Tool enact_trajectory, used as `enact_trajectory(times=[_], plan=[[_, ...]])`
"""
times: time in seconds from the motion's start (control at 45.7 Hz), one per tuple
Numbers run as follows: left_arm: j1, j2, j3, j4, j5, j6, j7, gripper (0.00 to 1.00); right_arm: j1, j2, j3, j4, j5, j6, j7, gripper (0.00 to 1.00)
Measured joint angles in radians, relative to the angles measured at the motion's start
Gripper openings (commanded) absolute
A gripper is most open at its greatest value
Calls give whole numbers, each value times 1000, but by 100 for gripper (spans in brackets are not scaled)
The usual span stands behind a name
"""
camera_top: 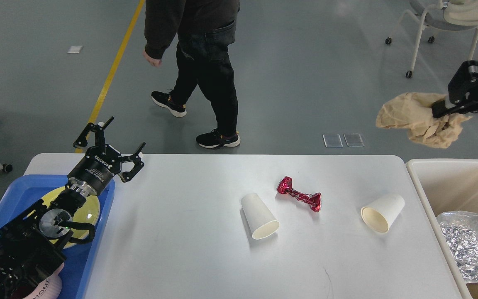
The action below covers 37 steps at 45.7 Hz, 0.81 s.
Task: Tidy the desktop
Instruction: 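Drop the crumpled brown paper into the white bin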
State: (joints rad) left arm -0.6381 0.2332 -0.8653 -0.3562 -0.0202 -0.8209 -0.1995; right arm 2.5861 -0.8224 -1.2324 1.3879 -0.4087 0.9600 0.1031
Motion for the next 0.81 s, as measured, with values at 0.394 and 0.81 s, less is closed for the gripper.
enact_trajectory(times=[0.394,0.81], plan=[[0,0,0,0,0,0,-1,100,-560,-113,45,-524,-254,-180,13,0],[0,0,0,0,0,0,-1,100,-1694,101,396,-1008,-2,-692,54,0]])
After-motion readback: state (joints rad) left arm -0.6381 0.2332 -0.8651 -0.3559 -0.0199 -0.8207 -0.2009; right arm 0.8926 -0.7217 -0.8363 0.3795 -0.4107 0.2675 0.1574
